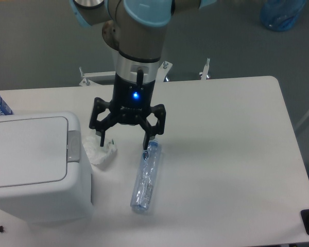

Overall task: Open the trash can
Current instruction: 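Move the gripper down onto the bin lid's edge near the tissue, then lift the gripper upward, swinging the white bin lid open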

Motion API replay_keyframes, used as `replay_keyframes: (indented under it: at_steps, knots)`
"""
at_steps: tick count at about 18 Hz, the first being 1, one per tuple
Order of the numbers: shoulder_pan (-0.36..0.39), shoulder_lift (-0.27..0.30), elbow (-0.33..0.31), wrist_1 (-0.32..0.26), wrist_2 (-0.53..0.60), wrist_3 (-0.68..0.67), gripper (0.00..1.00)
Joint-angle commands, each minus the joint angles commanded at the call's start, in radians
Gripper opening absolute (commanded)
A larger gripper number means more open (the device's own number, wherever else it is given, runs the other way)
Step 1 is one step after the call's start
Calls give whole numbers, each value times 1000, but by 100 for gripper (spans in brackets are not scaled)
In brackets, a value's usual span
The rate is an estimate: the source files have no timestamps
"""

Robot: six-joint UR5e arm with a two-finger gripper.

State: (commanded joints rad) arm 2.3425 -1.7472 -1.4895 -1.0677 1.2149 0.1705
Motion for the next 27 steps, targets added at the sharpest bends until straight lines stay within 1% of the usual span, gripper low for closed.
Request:
replay_keyframes:
  at_steps: [1, 4, 5, 27]
  knots:
    - [-8, -6, 0, 2, 0, -21, 100]
    - [-29, -21, -6, 60, 5, -71, 100]
    - [-34, -25, -6, 64, 6, -78, 100]
    - [-64, -21, -34, 67, 11, -80, 100]
